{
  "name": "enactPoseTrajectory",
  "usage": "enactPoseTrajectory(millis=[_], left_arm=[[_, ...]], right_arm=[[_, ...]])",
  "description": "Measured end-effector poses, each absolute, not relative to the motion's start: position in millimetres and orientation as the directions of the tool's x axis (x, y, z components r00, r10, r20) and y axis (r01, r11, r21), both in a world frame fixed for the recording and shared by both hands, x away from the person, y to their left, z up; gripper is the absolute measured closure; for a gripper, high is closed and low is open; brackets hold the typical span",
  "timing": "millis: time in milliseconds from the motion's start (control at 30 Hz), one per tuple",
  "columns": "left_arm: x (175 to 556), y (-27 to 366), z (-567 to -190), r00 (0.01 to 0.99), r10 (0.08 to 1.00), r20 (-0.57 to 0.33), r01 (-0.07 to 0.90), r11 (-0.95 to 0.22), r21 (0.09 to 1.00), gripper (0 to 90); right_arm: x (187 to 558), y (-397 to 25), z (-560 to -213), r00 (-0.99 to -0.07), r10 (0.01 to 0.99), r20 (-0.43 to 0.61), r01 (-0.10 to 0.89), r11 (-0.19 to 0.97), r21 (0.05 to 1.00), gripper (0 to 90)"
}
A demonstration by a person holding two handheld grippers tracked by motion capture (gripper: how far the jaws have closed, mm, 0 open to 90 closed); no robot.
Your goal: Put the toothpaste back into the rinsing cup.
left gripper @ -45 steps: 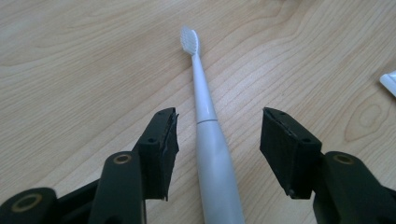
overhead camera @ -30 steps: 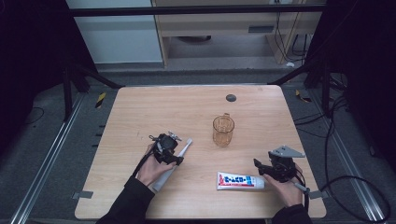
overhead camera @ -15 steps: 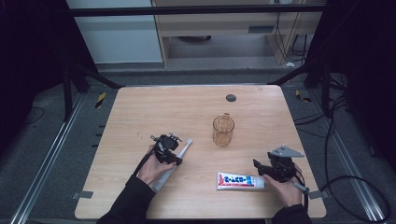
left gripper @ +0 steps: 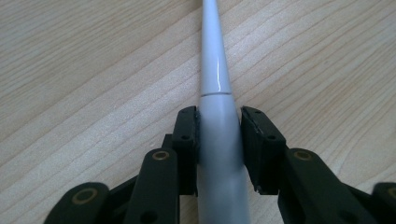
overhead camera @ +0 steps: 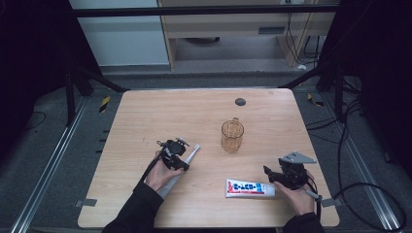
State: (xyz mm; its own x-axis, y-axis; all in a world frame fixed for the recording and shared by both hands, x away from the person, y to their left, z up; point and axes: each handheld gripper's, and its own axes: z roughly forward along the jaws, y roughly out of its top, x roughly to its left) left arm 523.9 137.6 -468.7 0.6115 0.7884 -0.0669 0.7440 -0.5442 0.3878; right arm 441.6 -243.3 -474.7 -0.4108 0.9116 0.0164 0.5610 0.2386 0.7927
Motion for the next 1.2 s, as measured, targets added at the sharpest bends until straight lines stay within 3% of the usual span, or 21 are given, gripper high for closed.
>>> enactPoseTrajectory(millis=[167,700,1200], left_arm=[[523,142,-468,0.614,0.787,-0.066,0.738,-0.542,0.403,67.1],[502,161,-426,0.608,0.791,-0.067,0.668,-0.464,0.582,67.3],[487,177,-378,0.588,0.808,-0.028,0.536,-0.364,0.762,67.4]], right_arm=[[442,-244,-475,-0.411,0.912,0.018,0.561,0.237,0.793,33.9],[441,-245,-476,-0.411,0.911,0.021,0.564,0.236,0.792,34.5],[441,-245,-476,-0.409,0.912,0.020,0.562,0.235,0.793,34.5]])
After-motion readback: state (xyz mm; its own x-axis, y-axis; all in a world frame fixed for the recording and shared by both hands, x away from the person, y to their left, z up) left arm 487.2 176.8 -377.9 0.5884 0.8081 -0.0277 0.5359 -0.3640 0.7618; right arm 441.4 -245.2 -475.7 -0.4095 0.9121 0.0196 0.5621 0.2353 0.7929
